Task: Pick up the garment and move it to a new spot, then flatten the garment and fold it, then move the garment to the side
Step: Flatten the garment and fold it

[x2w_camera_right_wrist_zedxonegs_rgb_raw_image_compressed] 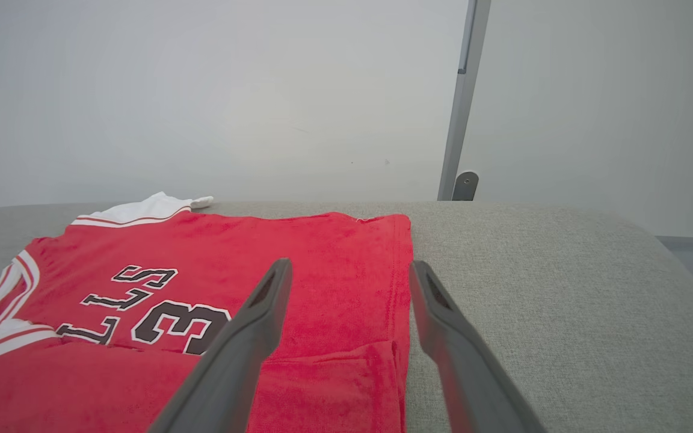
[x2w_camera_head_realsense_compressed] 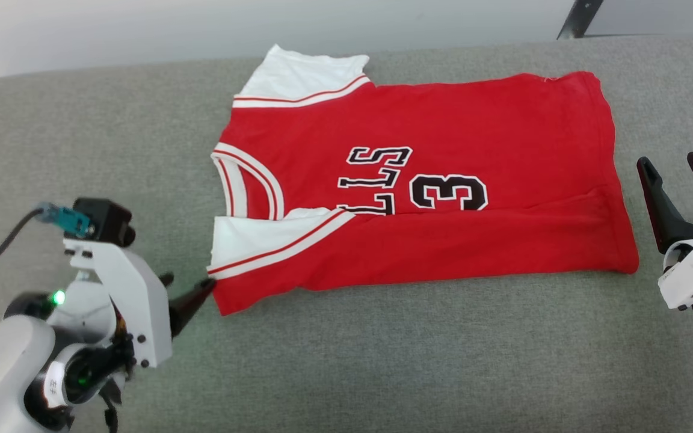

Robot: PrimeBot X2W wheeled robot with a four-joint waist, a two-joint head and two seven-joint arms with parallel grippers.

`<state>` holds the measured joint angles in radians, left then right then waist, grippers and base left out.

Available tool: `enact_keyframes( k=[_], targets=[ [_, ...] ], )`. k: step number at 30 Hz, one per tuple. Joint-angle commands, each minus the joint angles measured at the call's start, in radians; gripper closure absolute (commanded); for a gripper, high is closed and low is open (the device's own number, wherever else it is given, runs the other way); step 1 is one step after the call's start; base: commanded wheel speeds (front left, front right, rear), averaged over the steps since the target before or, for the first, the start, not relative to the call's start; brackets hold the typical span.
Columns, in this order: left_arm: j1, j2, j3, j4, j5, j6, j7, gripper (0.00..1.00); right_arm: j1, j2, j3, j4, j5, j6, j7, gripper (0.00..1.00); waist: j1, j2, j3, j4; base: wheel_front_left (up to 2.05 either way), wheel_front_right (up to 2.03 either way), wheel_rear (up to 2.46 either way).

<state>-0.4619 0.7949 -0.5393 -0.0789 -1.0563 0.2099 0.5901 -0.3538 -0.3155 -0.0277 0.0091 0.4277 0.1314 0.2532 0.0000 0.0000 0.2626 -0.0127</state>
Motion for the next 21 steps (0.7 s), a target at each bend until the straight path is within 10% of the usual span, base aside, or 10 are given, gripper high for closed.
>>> enact_keyframes(
  k=[1,19,21],
  targets=[
    [0.015,0.007,0.001,0.000,-0.028,0.018,0.033,0.00,0.006,0.005,-0.001,-0.004,-0.005,-0.002,0.000,0.00,0.0000,0.0000,0.012,-0.011,0.00,0.00,0.00],
    [-0.029,-0.094,0.008,0.215,-0.169,-0.065,0.098,0.00,-0.040,0.023,0.012,0.015,-0.007,-0.002,-0.008,0.00,0.0000,0.0000,0.071,-0.059,0.00,0.00,0.00],
    [-0.030,-0.101,-0.001,0.234,-0.166,-0.077,0.102,0.60,-0.039,0.021,0.012,0.017,-0.007,-0.002,-0.005,0.00,0.0000,0.0000,0.070,-0.063,0.00,0.00,0.00]
  ],
)
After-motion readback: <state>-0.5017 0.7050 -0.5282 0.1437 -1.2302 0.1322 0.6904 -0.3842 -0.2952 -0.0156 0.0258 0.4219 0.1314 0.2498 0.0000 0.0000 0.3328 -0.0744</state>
